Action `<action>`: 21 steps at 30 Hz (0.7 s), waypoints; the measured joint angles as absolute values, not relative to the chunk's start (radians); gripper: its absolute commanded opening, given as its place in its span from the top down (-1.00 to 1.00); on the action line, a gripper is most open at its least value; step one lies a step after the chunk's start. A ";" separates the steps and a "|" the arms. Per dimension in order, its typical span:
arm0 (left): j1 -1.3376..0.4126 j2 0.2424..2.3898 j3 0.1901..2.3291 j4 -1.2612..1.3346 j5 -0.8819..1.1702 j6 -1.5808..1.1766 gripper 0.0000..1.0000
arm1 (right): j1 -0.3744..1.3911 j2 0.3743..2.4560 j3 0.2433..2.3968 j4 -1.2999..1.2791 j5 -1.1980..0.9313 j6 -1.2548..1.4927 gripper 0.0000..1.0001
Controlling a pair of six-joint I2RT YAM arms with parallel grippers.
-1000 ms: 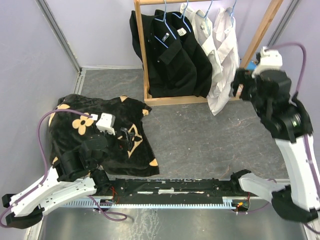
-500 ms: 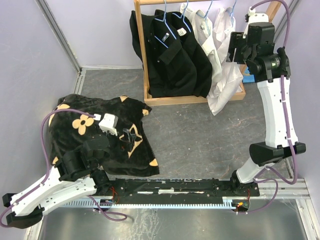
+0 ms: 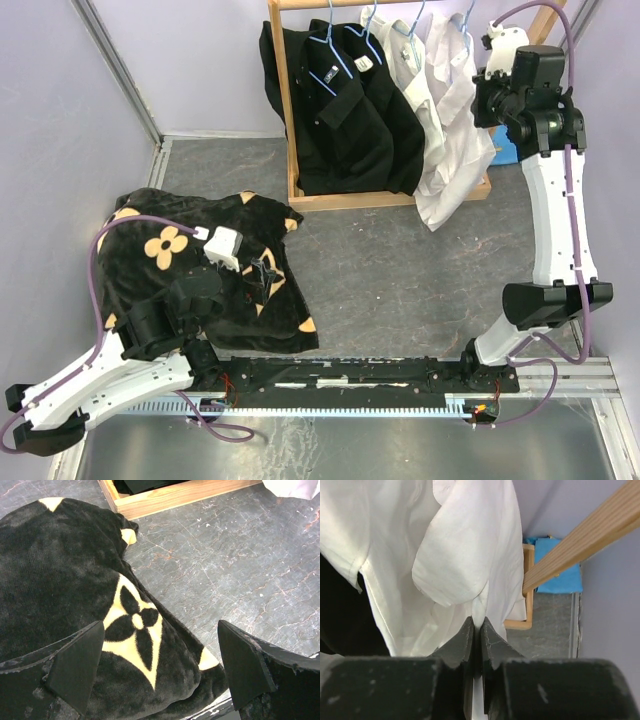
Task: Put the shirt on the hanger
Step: Move the hanger to the clothesline.
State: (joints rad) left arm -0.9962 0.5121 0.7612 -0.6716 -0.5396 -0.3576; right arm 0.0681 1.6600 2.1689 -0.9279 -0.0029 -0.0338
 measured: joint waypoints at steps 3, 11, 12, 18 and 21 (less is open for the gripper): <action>-0.996 0.513 0.758 -0.670 -0.540 -0.358 -0.99 | 0.055 1.634 2.100 -0.868 -0.073 -0.113 0.81; -0.996 0.527 0.755 -0.669 -0.532 -0.357 -0.99 | 0.015 1.613 2.039 -0.817 -0.303 -0.287 0.74; -0.996 0.529 0.754 -0.667 -0.528 -0.357 -0.99 | 0.008 1.611 2.035 -0.814 -0.329 -0.295 0.53; -0.996 0.542 0.752 -0.659 -0.516 -0.356 -0.99 | -0.019 1.555 1.934 -0.739 -0.286 -0.282 -0.35; -0.996 0.542 0.752 -0.655 -0.513 -0.355 -0.99 | -0.020 1.550 1.928 -0.703 -0.170 -0.256 -0.42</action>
State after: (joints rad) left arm -0.9962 0.5423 0.7517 -0.6548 -0.5133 -0.3553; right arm -0.0200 1.5501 1.9282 -0.7029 -0.1699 -0.2562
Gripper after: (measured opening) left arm 0.994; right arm 0.680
